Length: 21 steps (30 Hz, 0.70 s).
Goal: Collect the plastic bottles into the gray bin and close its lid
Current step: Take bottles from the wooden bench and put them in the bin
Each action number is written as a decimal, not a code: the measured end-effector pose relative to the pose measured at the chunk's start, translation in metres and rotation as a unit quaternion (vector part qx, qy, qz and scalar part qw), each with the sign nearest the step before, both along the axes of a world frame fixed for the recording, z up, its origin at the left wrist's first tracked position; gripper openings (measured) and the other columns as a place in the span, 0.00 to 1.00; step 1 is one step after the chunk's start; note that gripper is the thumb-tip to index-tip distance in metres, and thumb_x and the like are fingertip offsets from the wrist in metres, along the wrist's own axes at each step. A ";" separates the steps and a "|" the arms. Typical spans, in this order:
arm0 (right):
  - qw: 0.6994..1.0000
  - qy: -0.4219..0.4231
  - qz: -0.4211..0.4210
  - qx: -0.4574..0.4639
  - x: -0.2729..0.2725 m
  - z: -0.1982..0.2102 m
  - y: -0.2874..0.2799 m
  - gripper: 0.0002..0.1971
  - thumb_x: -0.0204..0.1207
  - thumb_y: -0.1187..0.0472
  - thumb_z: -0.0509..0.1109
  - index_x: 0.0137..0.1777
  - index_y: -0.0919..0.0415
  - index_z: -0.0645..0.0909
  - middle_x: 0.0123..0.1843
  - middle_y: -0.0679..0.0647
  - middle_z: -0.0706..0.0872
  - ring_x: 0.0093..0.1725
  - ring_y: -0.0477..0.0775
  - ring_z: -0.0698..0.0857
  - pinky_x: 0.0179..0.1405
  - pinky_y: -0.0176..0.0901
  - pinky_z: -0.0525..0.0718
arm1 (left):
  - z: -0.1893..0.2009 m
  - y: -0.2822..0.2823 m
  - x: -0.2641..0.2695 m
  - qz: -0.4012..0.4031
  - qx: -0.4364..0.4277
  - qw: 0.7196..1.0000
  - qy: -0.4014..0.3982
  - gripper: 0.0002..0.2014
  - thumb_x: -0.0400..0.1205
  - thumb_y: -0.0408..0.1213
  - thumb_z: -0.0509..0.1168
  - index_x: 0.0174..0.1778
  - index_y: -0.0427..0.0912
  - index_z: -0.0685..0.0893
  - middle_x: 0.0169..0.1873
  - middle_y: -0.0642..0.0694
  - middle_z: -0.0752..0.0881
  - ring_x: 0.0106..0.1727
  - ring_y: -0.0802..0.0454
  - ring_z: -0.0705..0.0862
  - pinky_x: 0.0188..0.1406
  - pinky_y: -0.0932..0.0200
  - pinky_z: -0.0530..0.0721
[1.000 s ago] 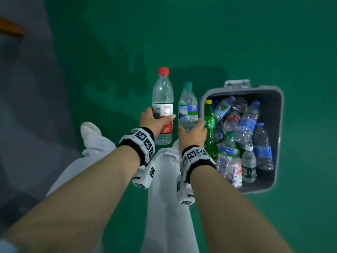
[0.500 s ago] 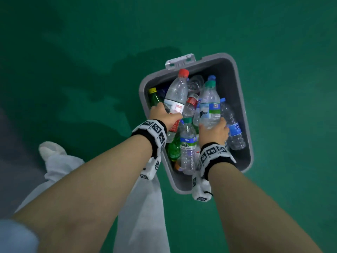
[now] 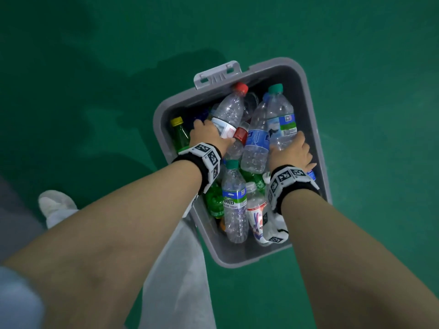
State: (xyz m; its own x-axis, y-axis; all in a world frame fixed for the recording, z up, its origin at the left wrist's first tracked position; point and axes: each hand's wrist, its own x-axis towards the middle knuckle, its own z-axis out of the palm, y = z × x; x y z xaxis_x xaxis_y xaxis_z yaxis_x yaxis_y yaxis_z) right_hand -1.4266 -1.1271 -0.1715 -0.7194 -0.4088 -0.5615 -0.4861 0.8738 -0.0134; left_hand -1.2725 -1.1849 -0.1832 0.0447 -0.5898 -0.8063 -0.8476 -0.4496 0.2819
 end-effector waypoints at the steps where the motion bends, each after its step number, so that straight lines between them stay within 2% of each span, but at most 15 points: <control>1: 1.000 0.005 0.001 0.001 0.001 -0.002 -0.001 0.40 0.76 0.53 0.71 0.83 0.56 0.53 0.81 0.57 0.64 0.81 0.61 0.61 0.82 0.64 0.46 | -0.002 0.000 0.000 -0.006 -0.007 1.000 -0.003 0.37 0.73 0.57 0.72 0.71 0.36 0.73 0.66 0.39 0.71 0.65 0.41 0.77 0.66 0.51 0.76; 4: 1.000 0.023 0.014 0.002 0.007 -0.002 -0.001 0.44 0.75 0.56 0.73 0.84 0.58 0.49 0.83 0.59 0.58 0.83 0.61 0.55 0.83 0.62 0.45 | -0.001 0.001 0.002 -0.013 -0.017 1.000 -0.003 0.36 0.74 0.59 0.70 0.70 0.35 0.73 0.66 0.39 0.72 0.65 0.41 0.77 0.66 0.52 0.76; 7: 0.999 0.034 0.027 -0.017 0.015 0.003 -0.002 0.43 0.74 0.65 0.70 0.84 0.59 0.49 0.84 0.61 0.54 0.84 0.62 0.52 0.84 0.60 0.46 | 0.005 0.002 0.008 0.000 -0.021 1.000 -0.003 0.33 0.76 0.58 0.68 0.67 0.35 0.76 0.64 0.39 0.73 0.64 0.41 0.78 0.63 0.53 0.76; 9: 0.999 0.031 0.034 -0.018 0.024 0.012 -0.002 0.42 0.72 0.69 0.67 0.84 0.58 0.50 0.85 0.62 0.51 0.84 0.63 0.50 0.84 0.60 0.47 | 0.013 0.002 0.015 0.018 -0.019 1.000 0.001 0.29 0.78 0.54 0.67 0.65 0.34 0.77 0.63 0.37 0.75 0.63 0.40 0.78 0.61 0.53 0.76; 11: 0.999 0.014 0.040 -0.005 0.036 0.023 -0.003 0.41 0.72 0.69 0.65 0.84 0.59 0.51 0.85 0.63 0.50 0.84 0.63 0.49 0.84 0.60 0.48 | 0.023 0.003 0.023 0.040 -0.010 0.999 0.017 0.23 0.78 0.48 0.66 0.60 0.33 0.81 0.60 0.36 0.78 0.60 0.39 0.80 0.54 0.55 0.77; 13: 0.999 -0.004 0.045 -0.008 0.054 0.036 -0.003 0.37 0.73 0.66 0.65 0.82 0.60 0.56 0.83 0.64 0.54 0.83 0.64 0.53 0.82 0.59 0.53 | 0.035 0.006 0.037 0.065 -0.002 0.997 0.049 0.17 0.78 0.42 0.65 0.54 0.32 0.84 0.55 0.34 0.83 0.56 0.37 0.83 0.46 0.58 0.76; 14: 0.999 -0.008 0.046 -0.019 0.063 0.041 -0.003 0.35 0.73 0.65 0.64 0.81 0.61 0.59 0.82 0.65 0.57 0.81 0.65 0.56 0.81 0.58 0.56 | 0.041 0.008 0.042 0.075 0.004 0.995 0.067 0.15 0.78 0.40 0.65 0.54 0.32 0.85 0.54 0.35 0.84 0.56 0.38 0.83 0.47 0.59 0.76; 16: 0.998 -0.020 0.044 -0.040 0.084 0.052 -0.004 0.31 0.74 0.66 0.63 0.79 0.62 0.63 0.79 0.65 0.63 0.78 0.65 0.61 0.77 0.56 0.63 | 0.051 0.011 0.059 0.105 0.012 0.990 0.094 0.14 0.79 0.38 0.65 0.57 0.35 0.86 0.57 0.39 0.86 0.59 0.42 0.84 0.53 0.59 0.79; 18: 0.997 -0.046 0.045 -0.040 0.112 0.067 -0.009 0.30 0.75 0.66 0.62 0.78 0.62 0.63 0.78 0.64 0.65 0.76 0.64 0.64 0.74 0.54 0.64 | 0.064 0.012 0.083 0.144 0.019 0.983 0.115 0.14 0.80 0.38 0.65 0.58 0.39 0.87 0.58 0.43 0.87 0.61 0.46 0.84 0.58 0.60 0.79; 21: 0.995 -0.078 0.055 -0.027 0.153 0.086 -0.019 0.28 0.76 0.66 0.62 0.78 0.60 0.66 0.76 0.61 0.68 0.74 0.64 0.67 0.71 0.53 0.68 | 0.081 0.010 0.122 0.195 0.033 0.970 0.138 0.11 0.80 0.38 0.65 0.56 0.41 0.87 0.55 0.46 0.87 0.57 0.48 0.84 0.52 0.62 0.78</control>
